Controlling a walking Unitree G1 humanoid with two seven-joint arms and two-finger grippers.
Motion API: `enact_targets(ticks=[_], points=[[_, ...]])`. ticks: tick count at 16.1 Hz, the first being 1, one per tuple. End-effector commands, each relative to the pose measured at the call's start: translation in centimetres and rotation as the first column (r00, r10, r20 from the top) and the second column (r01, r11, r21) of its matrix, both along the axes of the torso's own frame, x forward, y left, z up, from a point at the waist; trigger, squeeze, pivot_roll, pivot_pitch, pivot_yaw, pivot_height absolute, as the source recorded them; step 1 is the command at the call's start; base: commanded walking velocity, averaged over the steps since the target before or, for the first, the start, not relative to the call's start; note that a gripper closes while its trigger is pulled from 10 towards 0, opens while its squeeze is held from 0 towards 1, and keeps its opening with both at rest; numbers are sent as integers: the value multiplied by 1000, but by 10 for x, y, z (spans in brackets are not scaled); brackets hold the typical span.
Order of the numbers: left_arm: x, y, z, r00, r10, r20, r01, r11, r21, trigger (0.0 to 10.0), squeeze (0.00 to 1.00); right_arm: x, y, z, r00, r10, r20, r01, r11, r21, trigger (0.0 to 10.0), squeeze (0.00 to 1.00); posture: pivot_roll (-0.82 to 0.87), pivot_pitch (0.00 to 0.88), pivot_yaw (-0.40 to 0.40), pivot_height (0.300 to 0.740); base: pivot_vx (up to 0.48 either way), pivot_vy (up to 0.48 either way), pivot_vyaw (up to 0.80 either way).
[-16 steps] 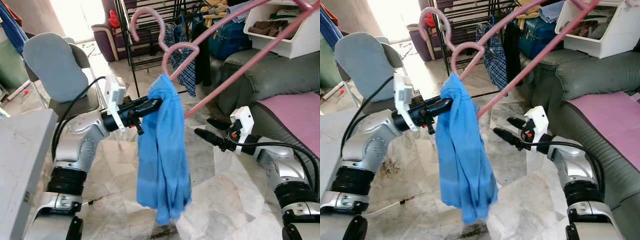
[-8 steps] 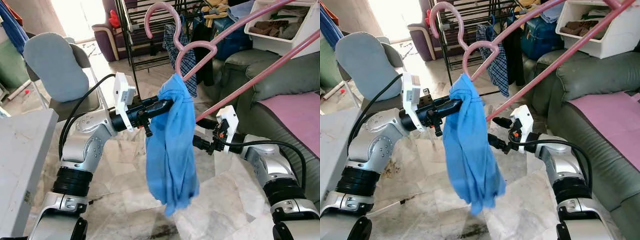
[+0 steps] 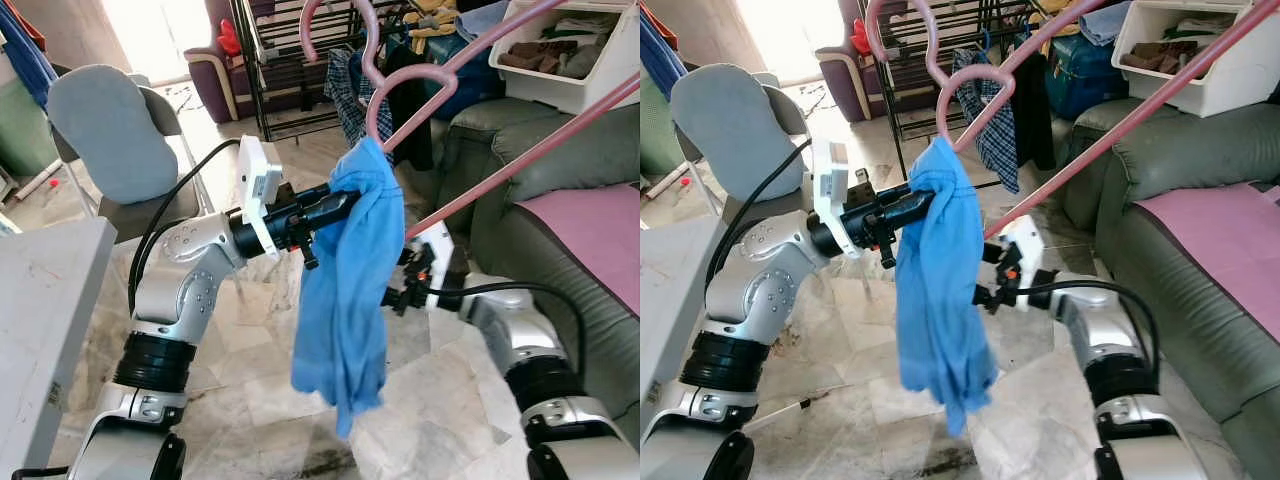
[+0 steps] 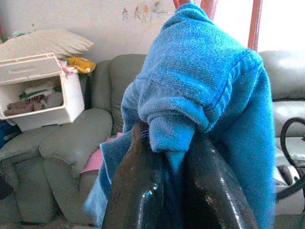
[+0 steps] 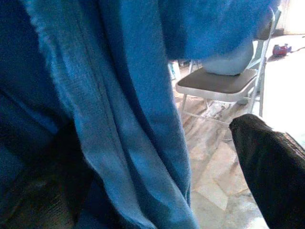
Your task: Hang hanger
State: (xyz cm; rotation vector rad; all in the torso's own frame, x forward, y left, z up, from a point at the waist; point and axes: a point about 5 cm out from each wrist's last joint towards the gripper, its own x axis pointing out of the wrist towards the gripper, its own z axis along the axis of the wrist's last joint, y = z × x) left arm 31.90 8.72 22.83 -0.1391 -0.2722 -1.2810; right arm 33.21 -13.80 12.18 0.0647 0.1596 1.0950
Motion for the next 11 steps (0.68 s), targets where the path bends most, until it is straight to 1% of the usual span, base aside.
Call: enact_targets(ticks=[1,2,3,4,5,6,7,8,9,10,11], points=[[-2,-2,18,998,-15,60,17,1000,-24,0,0,2,6,0,1000,13,0,-13,1000,-16,10000,1000,-127,0,102,736,0,0,0],[-3,-2,19,998,-17,62,18,1000,-24,0,0,-1,9,0,999,48,-11,-48,999,5,10000,1000,-127,0,102,736,0,0,0],[0,3,9,999,8,48,-8,1000,-1,0,0,0,6,0,1000,29,-3,-29,1000,-11,10000,949,-123,0,102,736,0,0,0],[1,5,6,999,16,33,-16,1000,3,0,0,2,1,-2,1000,-5,-2,5,999,-37,10000,902,-130,0,103,736,0,0,0],[-2,4,9,999,10,39,-10,1000,-4,0,0,4,-4,-13,998,-63,4,63,986,-155,10000,859,-129,0,101,736,0,0,0],[-4,1,15,999,1,55,0,1000,-21,0,0,6,-9,-26,990,-138,7,135,953,-271,10000,263,-124,0,95,736,0,0,0],[-6,-1,23,997,-3,78,6,999,-36,0,0,7,-12,-33,981,-193,-24,178,939,-294,10000,43,-121,0,93,736,0,0,0],[-7,-2,35,996,-5,90,12,997,-80,0,0,8,-14,-38,966,-257,-40,233,923,-307,10000,0,-116,0,88,736,0,0,0],[-9,-2,45,994,-3,105,15,994,-108,0,0,10,-15,-40,947,-310,-84,276,920,-279,8118,0,-112,0,84,736,0,0,0],[-10,1,60,991,11,131,8,989,-147,0,0,13,-21,-42,910,-391,-136,349,902,-254,2157,0,-102,0,75,736,0,0,0],[-10,4,66,990,21,139,2,987,-162,0,0,13,-26,-44,888,-434,-149,387,883,-264,0,0,-102,0,75,736,0,0,0]])
